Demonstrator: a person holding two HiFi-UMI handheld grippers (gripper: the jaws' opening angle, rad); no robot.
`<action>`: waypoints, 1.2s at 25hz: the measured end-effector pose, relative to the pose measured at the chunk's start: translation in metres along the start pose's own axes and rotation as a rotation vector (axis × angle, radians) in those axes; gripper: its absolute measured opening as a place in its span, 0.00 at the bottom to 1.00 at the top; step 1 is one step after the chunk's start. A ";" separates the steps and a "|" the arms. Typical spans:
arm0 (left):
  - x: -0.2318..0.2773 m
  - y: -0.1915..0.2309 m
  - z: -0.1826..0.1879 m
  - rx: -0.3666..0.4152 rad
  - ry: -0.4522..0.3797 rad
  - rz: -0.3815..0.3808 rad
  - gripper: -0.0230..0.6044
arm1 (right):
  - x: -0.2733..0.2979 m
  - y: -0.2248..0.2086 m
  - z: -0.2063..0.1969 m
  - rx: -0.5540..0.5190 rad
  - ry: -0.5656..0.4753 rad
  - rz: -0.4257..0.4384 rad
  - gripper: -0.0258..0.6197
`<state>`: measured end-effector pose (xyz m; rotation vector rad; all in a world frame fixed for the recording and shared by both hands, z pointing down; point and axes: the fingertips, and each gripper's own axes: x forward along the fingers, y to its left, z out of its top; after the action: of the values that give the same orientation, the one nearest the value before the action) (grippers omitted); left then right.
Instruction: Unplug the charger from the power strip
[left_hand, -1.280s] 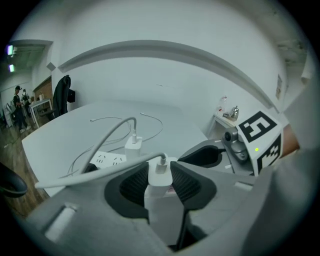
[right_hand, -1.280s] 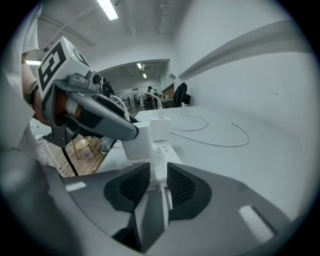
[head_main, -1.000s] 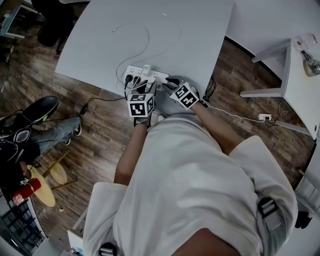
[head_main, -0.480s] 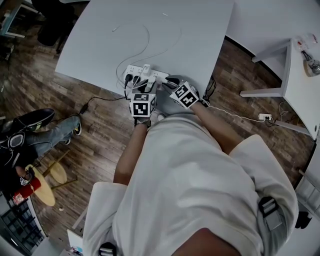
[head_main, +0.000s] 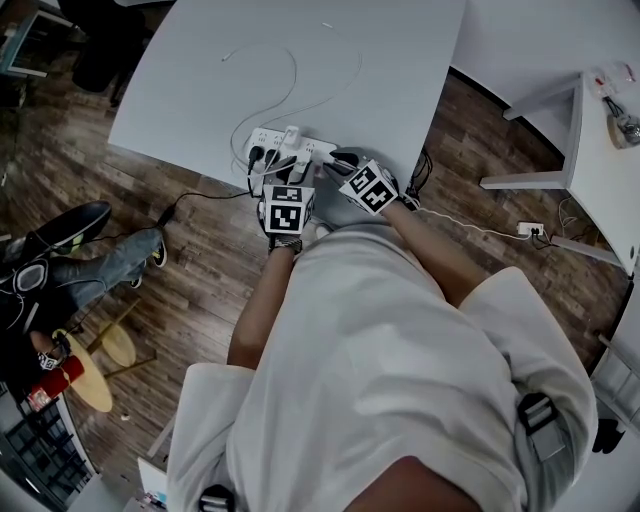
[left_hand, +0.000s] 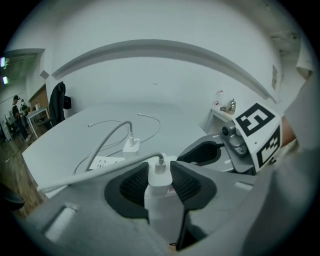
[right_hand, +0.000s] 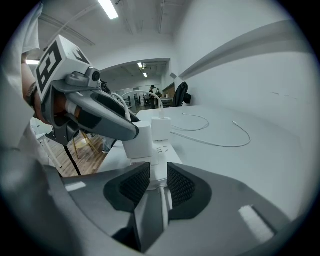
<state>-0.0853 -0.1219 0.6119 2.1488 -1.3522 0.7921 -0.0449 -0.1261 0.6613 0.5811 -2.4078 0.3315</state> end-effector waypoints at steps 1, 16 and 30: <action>0.000 -0.001 -0.001 0.015 0.009 0.002 0.26 | -0.001 0.000 0.000 0.001 -0.002 0.000 0.21; -0.002 0.007 -0.001 -0.138 -0.041 -0.034 0.26 | 0.000 0.001 0.001 -0.001 -0.003 0.006 0.21; -0.003 0.009 0.000 -0.167 -0.037 -0.039 0.26 | 0.000 0.001 0.002 0.005 -0.008 0.003 0.21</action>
<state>-0.0944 -0.1234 0.6102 2.0615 -1.3411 0.6044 -0.0466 -0.1262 0.6599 0.5824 -2.4161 0.3374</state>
